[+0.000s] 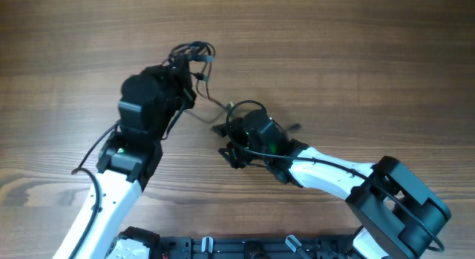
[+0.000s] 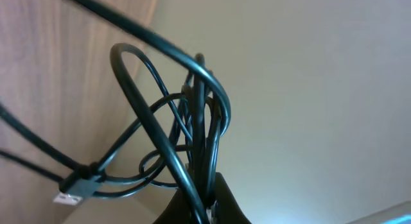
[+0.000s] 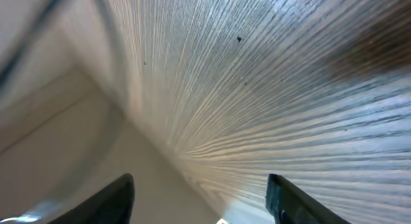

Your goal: Untangle cables

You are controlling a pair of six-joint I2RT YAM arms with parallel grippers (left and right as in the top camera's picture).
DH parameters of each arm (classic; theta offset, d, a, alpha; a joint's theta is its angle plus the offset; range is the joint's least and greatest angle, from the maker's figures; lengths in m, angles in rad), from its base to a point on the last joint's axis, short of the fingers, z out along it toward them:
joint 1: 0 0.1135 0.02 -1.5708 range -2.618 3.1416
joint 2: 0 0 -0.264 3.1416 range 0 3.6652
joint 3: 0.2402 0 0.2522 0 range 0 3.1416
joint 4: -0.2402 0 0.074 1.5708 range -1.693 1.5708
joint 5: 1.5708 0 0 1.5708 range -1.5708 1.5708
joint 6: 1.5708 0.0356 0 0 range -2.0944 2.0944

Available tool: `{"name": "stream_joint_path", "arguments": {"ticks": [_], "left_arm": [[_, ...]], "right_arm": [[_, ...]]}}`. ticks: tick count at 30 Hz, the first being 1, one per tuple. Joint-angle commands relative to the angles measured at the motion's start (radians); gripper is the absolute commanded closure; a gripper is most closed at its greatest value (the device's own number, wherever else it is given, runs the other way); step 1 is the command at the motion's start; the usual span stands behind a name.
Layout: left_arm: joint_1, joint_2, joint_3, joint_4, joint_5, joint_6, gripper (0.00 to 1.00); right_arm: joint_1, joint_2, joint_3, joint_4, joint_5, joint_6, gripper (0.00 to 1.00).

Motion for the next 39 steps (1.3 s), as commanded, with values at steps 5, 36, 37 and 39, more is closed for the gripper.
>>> {"name": "stream_joint_path", "arguments": {"ticks": [5, 36, 37, 39], "left_arm": [[0.011, -0.029, 0.006, -0.039, 0.122, 0.544, 0.96], [-0.095, 0.018, 0.006, -0.08, 0.341, 0.04, 0.96], [-0.095, 0.008, 0.006, -0.078, 0.344, 0.04, 0.96], [-0.093, -0.019, 0.006, -0.079, 0.347, 0.051, 0.96]], "right_arm": [[-0.128, -0.012, 0.006, -0.044, -0.031, -0.502, 0.0], [-0.255, -0.301, 0.006, -0.26, 0.256, -0.762, 0.0], [-0.255, -0.301, 0.006, -0.301, 0.307, -0.722, 0.0], [-0.255, -0.301, 0.006, -0.351, 0.372, -0.675, 0.0]]}}
